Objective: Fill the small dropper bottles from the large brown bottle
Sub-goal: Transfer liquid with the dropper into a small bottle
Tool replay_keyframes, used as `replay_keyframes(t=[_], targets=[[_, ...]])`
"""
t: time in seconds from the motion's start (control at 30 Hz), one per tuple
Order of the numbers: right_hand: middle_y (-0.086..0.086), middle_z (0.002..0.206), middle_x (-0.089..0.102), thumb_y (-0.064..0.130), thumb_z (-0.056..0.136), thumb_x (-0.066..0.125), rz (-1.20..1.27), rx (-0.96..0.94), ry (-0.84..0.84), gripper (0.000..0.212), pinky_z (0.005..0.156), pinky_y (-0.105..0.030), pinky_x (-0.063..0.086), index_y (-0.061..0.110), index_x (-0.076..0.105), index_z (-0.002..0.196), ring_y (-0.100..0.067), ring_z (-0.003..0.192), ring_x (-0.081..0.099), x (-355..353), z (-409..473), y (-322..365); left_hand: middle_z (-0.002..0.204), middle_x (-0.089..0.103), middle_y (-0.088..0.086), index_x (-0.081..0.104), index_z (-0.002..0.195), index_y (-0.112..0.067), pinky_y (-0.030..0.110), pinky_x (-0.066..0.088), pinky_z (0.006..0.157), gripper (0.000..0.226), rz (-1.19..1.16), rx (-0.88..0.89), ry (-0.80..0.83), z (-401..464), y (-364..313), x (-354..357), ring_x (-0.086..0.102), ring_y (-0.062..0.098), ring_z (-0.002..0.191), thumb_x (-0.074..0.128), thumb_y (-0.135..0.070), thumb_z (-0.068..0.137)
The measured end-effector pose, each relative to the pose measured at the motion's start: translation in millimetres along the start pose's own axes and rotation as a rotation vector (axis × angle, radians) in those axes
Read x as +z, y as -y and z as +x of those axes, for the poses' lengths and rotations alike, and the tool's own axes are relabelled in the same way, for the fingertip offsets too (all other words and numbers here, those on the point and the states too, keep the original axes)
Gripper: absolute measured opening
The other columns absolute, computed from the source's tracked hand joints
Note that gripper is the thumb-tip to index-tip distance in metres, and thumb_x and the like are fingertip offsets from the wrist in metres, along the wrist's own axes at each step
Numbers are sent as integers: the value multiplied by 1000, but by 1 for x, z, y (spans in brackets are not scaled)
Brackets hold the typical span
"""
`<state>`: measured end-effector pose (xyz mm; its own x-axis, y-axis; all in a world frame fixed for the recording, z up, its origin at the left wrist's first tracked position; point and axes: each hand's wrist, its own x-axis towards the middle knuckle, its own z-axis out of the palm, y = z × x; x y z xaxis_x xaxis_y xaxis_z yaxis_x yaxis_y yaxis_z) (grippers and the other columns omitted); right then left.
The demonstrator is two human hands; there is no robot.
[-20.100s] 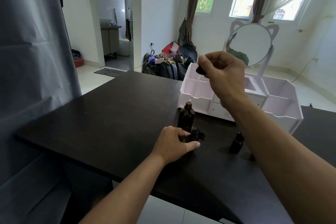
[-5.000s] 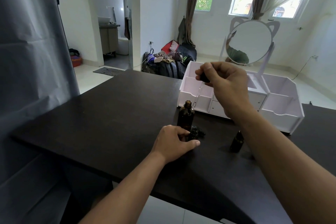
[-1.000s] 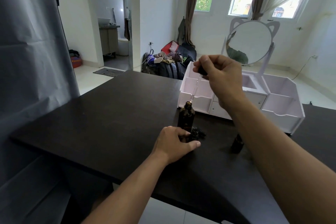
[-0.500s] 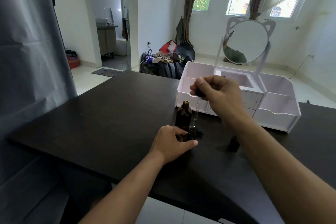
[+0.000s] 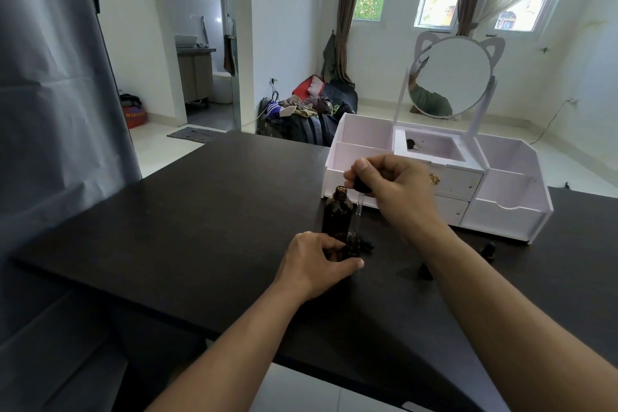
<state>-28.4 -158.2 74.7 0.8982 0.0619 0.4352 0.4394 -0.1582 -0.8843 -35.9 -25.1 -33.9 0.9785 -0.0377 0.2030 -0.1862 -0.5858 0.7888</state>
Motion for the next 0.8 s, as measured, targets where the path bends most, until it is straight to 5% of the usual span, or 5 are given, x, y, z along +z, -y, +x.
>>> replay_keyframes(t=[0.8], targets=[[-10,88,75,13,95,60,20,-37,32,15,78,-28,59,15,71,85,-22,84,74,-9,6,12,78,69,-10,76,95,-22,18,51,68,32,-31,67,13,0,2,-1,63,0,71,79,-45,74]])
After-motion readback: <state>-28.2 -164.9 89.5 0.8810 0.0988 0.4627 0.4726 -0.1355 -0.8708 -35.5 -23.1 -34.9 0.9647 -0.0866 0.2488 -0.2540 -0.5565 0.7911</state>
